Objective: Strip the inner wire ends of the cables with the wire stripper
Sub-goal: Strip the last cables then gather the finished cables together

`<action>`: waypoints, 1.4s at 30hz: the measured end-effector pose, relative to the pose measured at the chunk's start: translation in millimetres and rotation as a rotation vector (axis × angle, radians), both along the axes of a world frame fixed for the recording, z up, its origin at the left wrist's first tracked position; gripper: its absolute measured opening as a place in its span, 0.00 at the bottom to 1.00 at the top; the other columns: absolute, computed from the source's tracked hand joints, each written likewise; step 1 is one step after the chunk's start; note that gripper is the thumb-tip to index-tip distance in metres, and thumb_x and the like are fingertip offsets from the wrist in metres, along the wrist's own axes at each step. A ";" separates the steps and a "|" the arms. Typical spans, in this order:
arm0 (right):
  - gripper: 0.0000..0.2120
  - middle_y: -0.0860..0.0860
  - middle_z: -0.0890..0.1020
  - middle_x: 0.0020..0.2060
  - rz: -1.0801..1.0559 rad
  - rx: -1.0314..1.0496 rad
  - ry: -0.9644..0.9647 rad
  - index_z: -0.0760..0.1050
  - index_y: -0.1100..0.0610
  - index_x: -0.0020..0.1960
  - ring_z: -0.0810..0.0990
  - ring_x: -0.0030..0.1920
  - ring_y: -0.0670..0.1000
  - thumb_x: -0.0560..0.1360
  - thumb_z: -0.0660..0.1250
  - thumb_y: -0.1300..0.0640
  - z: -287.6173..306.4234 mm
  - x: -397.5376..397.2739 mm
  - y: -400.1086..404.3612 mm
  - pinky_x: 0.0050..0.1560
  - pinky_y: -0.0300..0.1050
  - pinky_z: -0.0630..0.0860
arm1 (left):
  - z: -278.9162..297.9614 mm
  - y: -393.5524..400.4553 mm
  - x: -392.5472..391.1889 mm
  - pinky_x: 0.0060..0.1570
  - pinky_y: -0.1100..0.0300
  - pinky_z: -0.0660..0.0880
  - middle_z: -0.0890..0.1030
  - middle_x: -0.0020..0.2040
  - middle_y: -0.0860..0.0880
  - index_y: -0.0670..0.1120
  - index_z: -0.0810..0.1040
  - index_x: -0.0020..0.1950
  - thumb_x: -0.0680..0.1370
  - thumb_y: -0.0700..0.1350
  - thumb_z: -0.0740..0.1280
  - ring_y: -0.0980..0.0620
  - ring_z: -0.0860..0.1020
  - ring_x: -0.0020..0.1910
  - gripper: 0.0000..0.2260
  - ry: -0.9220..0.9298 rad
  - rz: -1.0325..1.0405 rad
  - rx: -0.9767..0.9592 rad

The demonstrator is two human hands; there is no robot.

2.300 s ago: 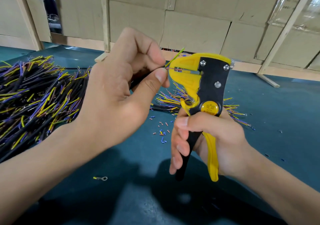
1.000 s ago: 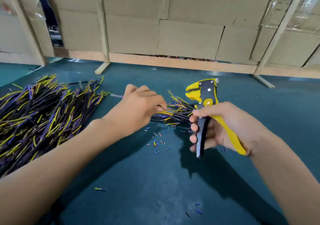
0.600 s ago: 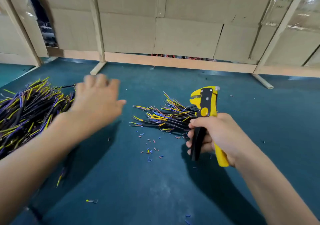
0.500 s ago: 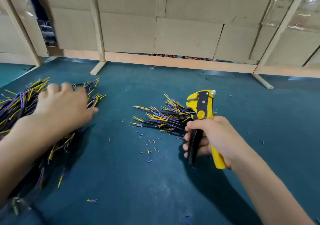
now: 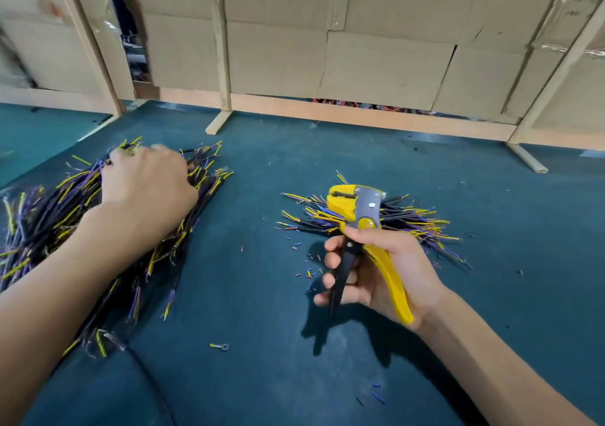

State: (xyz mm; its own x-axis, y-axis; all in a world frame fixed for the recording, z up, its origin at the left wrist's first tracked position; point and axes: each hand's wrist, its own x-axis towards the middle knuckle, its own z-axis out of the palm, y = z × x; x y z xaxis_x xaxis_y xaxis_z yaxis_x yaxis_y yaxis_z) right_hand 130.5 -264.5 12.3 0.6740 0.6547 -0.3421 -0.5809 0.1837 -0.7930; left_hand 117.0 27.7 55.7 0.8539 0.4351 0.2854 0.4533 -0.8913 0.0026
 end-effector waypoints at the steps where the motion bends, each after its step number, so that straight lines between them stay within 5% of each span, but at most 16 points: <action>1: 0.12 0.60 0.80 0.39 0.057 -0.013 0.035 0.82 0.64 0.48 0.82 0.37 0.61 0.76 0.68 0.54 2.1 -2.4 0.7 0.45 0.64 0.82 | 1.2 -0.4 -3.0 0.52 0.43 0.72 0.76 0.49 0.29 0.30 0.75 0.51 0.71 0.36 0.64 0.30 0.75 0.52 0.12 -0.067 -0.009 0.026; 5: 0.14 0.65 0.83 0.43 0.294 -0.206 0.095 0.79 0.63 0.55 0.85 0.41 0.65 0.77 0.67 0.53 13.0 -13.9 5.2 0.45 0.64 0.83 | 1.3 -5.1 -12.1 0.48 0.39 0.71 0.76 0.50 0.29 0.33 0.75 0.54 0.72 0.34 0.66 0.29 0.74 0.51 0.11 -0.304 -0.069 0.031; 11: 0.12 0.66 0.84 0.42 0.285 -0.435 0.084 0.72 0.63 0.56 0.86 0.40 0.66 0.82 0.61 0.53 11.9 -23.2 18.5 0.39 0.58 0.84 | -18.8 -22.6 8.1 0.50 0.39 0.70 0.76 0.53 0.38 0.40 0.74 0.57 0.78 0.34 0.64 0.34 0.73 0.50 0.08 -0.404 -0.349 -0.146; 16: 0.13 0.67 0.84 0.43 0.247 -0.370 0.159 0.73 0.65 0.55 0.86 0.40 0.65 0.80 0.64 0.54 21.0 -12.3 17.2 0.41 0.60 0.84 | -34.5 -36.4 35.2 0.57 0.40 0.69 0.73 0.58 0.38 0.40 0.72 0.69 0.77 0.31 0.62 0.35 0.72 0.55 0.20 -0.371 -0.478 -0.281; 19: 0.12 0.66 0.84 0.41 0.262 -0.433 0.164 0.72 0.64 0.54 0.86 0.38 0.65 0.80 0.62 0.55 17.3 -15.0 17.1 0.42 0.60 0.84 | -47.4 -35.8 32.6 0.55 0.39 0.71 0.75 0.55 0.36 0.38 0.76 0.67 0.72 0.26 0.63 0.34 0.73 0.51 0.24 -0.408 -0.531 -0.252; 25: 0.16 0.66 0.82 0.42 0.040 -0.183 0.003 0.80 0.66 0.53 0.85 0.38 0.65 0.73 0.71 0.54 38.3 6.1 8.0 0.41 0.61 0.82 | -51.4 -30.6 23.9 0.50 0.38 0.75 0.77 0.50 0.37 0.36 0.77 0.57 0.72 0.26 0.64 0.34 0.76 0.48 0.15 -0.537 -0.637 -0.213; 29: 0.19 0.65 0.80 0.40 -0.247 -0.071 -0.277 0.78 0.65 0.56 0.82 0.38 0.66 0.71 0.75 0.55 21.6 29.5 19.0 0.44 0.64 0.82 | -49.8 -26.7 20.0 0.49 0.40 0.75 0.77 0.53 0.39 0.37 0.78 0.61 0.71 0.26 0.65 0.35 0.76 0.49 0.20 -0.508 -0.779 -0.141; 32: 0.21 0.63 0.82 0.46 -0.357 0.095 -0.313 0.78 0.65 0.62 0.81 0.39 0.65 0.71 0.74 0.58 1.8 37.7 22.2 0.46 0.61 0.81 | -53.4 -28.9 15.6 0.52 0.44 0.75 0.77 0.54 0.40 0.37 0.78 0.63 0.71 0.25 0.65 0.37 0.76 0.49 0.22 -0.447 -0.907 -0.134; 35: 0.15 0.62 0.84 0.54 -0.420 0.133 -0.367 0.81 0.62 0.60 0.83 0.40 0.65 0.74 0.71 0.61 -11.7 38.7 19.3 0.46 0.60 0.81 | -56.7 -30.1 17.1 0.57 0.51 0.74 0.77 0.55 0.40 0.36 0.77 0.65 0.72 0.24 0.64 0.39 0.77 0.52 0.22 -0.387 -1.031 -0.158; 38: 0.08 0.63 0.84 0.50 -0.501 0.158 -0.407 0.83 0.59 0.53 0.84 0.43 0.64 0.75 0.70 0.64 -16.4 35.9 11.4 0.45 0.59 0.82 | -60.0 -31.3 19.7 0.56 0.53 0.75 0.78 0.54 0.40 0.35 0.77 0.65 0.77 0.29 0.60 0.41 0.78 0.51 0.18 -0.385 -1.164 -0.114; 42: 0.07 0.65 0.84 0.48 -0.572 0.217 -0.380 0.81 0.61 0.53 0.86 0.47 0.65 0.77 0.68 0.67 -16.4 31.9 1.2 0.47 0.58 0.83 | -67.7 -44.6 14.3 0.51 0.61 0.76 0.82 0.48 0.48 0.43 0.82 0.58 0.80 0.40 0.70 0.55 0.79 0.45 0.07 -0.576 -1.036 -0.517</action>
State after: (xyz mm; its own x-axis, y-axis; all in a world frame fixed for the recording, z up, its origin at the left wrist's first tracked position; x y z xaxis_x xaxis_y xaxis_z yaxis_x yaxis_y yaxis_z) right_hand 162.5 -263.3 -4.1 0.9783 0.1902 0.0819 -0.0379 0.5531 -0.8323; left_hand 131.3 -16.9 -12.0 0.6689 -0.1823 0.7207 -0.6258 -0.6613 0.4136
